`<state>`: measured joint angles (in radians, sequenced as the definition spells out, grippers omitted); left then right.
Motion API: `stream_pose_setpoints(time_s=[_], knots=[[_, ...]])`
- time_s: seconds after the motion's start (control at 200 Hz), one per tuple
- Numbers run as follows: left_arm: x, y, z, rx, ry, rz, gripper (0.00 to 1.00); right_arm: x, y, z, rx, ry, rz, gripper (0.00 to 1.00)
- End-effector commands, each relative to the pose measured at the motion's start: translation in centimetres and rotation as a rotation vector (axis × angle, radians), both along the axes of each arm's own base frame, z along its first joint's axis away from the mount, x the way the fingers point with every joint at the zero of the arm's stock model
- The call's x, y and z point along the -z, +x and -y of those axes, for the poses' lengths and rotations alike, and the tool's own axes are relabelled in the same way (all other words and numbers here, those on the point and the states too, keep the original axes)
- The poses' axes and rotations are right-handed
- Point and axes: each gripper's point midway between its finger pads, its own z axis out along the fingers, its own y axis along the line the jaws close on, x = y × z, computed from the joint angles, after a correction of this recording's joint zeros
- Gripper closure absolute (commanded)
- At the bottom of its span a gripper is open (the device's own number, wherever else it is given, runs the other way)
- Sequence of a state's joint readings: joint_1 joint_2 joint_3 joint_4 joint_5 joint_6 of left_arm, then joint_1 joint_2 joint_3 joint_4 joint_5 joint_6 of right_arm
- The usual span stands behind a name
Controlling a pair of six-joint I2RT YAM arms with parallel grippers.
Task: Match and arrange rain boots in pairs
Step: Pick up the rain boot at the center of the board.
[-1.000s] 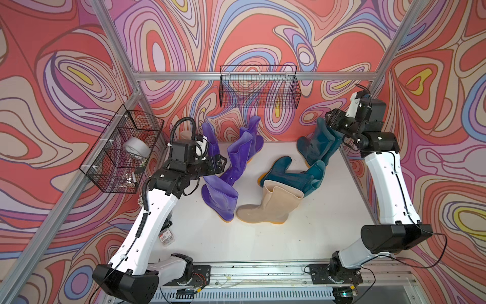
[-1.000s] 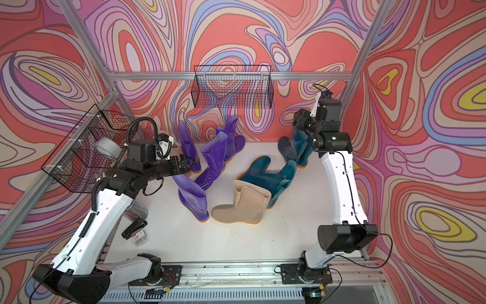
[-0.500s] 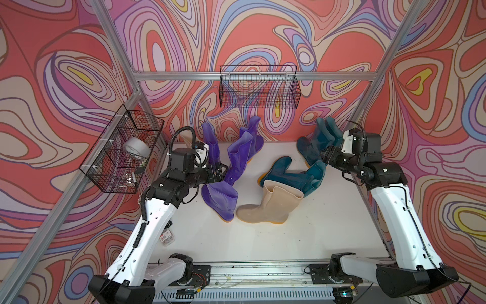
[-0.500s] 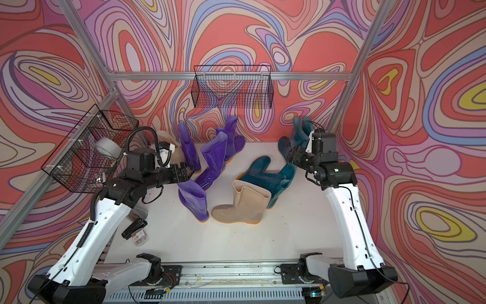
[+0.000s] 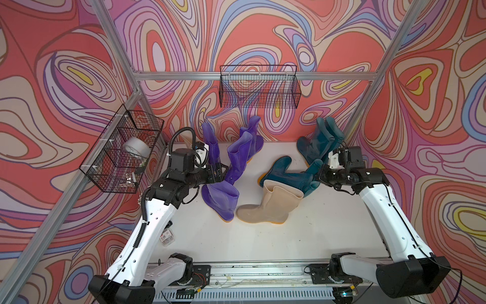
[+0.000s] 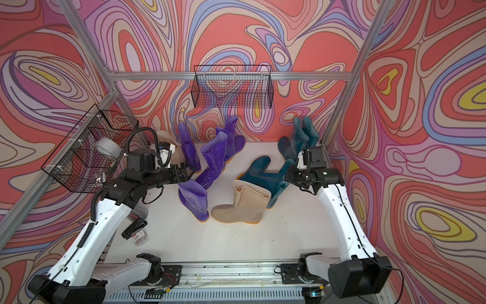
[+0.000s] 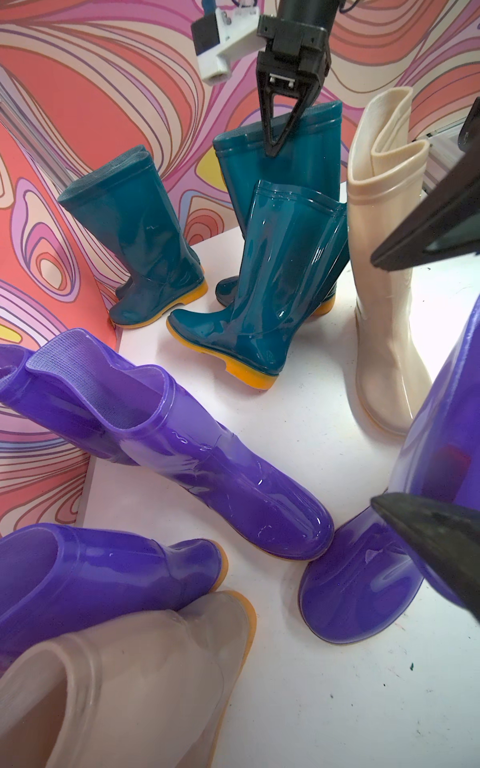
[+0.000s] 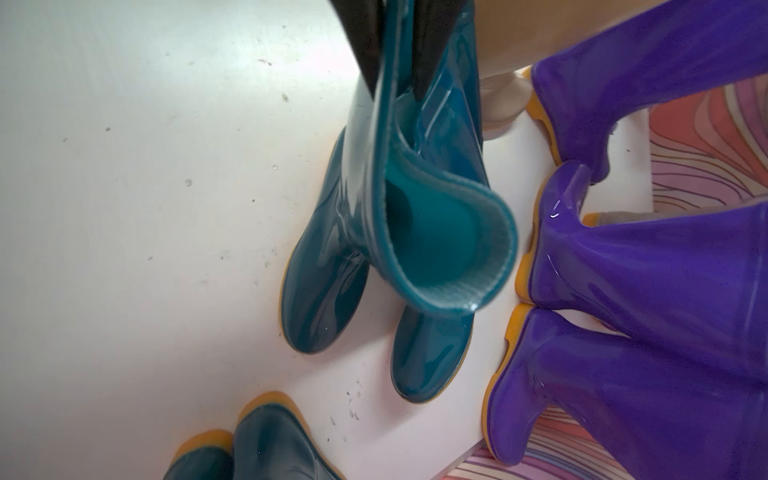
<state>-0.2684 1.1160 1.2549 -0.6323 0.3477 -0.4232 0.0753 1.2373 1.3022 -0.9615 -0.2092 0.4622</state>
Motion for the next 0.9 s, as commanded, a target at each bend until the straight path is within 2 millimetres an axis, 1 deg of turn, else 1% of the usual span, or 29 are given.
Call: stream_pose_setpoints(time_s=[0.0,0.045,0.155,0.245,0.27,0.371,0.401,0.451,0.526,0.631,0.691,0.741,0.771,0.831,0.891], knots=[[-0.3,0.1,0.1,0.004,0.004,-0.005,0.14,-1.1,1.4,-0.2,-0.039,-0.03,0.053,0.98],[-0.4,0.1,0.1,0.004,0.007,-0.001,0.14,-1.7,1.9,0.2,-0.037,-0.059,0.075,1.0],[-0.5,0.5,0.1,0.002,0.014,0.002,0.14,-3.1,3.7,0.8,-0.064,-0.143,0.144,1.0],[-0.8,0.8,0.3,0.006,0.011,0.007,0.14,-4.2,5.5,-0.5,-0.138,-0.117,0.196,1.0],[-0.9,1.0,0.3,0.008,0.01,0.007,0.14,-4.5,6.1,-1.2,-0.175,-0.097,0.218,1.0],[-1.2,1.3,0.5,0.013,0.007,0.005,0.14,-4.8,8.2,-2.6,-0.242,-0.06,0.225,1.0],[-1.3,1.3,0.5,0.014,0.009,0.006,0.14,-5.1,8.5,-3.2,-0.263,-0.038,0.227,1.0],[-1.4,1.3,0.5,0.014,0.01,0.006,0.14,-5.4,9.2,-3.5,-0.265,-0.021,0.23,1.0],[-1.6,1.2,0.4,0.01,0.013,0.012,0.14,-5.8,9.4,-4.4,-0.293,0.0,0.239,1.0],[-1.7,1.0,0.1,-0.001,0.021,0.024,0.13,-5.9,10.1,-4.2,-0.3,-0.029,0.239,1.0],[-1.7,1.1,0.0,-0.005,0.024,0.025,0.13,-5.6,11.0,-3.5,-0.299,-0.091,0.236,1.0],[-1.7,1.2,0.1,-0.004,0.023,0.021,0.13,-5.3,12.1,-2.6,-0.281,-0.156,0.232,1.0],[-1.7,1.2,0.1,-0.005,0.021,0.019,0.13,-5.5,12.8,-2.3,-0.276,-0.177,0.237,1.0],[-1.7,1.3,0.2,-0.002,0.017,0.014,0.14,-5.7,13.8,-2.7,-0.288,-0.17,0.243,1.0],[-1.9,1.2,0.2,0.0,0.014,0.015,0.14,-6.4,14.4,-3.8,-0.327,-0.121,0.266,1.0]])
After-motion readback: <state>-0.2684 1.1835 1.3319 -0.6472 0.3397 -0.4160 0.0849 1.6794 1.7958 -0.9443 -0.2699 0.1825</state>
